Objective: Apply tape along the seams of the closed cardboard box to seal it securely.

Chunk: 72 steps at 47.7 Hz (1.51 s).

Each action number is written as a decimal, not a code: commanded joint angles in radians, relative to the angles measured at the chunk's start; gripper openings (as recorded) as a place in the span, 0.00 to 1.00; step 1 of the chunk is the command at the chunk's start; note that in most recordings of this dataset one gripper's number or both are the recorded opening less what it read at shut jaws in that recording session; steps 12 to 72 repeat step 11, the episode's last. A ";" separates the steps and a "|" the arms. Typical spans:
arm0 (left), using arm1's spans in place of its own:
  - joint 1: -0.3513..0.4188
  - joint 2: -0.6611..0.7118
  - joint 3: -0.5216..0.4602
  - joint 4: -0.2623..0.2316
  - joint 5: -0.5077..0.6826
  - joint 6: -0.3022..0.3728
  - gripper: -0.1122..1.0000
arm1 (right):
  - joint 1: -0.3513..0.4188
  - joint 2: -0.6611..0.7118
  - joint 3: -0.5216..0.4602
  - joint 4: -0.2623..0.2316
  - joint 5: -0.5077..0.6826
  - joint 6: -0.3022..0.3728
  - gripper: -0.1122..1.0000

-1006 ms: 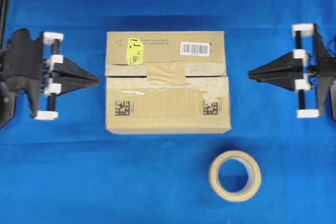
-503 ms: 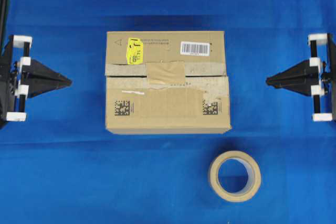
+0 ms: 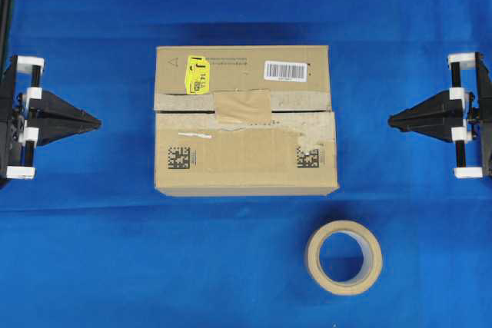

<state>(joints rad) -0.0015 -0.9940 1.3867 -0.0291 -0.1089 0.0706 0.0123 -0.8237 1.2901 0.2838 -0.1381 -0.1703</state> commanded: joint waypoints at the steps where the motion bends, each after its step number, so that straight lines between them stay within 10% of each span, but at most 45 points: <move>1: -0.002 0.003 -0.011 0.002 -0.011 0.002 0.10 | 0.000 0.005 -0.011 0.003 -0.009 0.002 0.09; 72: -0.002 0.003 -0.011 0.002 -0.011 0.002 0.10 | 0.000 0.002 -0.012 0.003 -0.009 0.002 0.09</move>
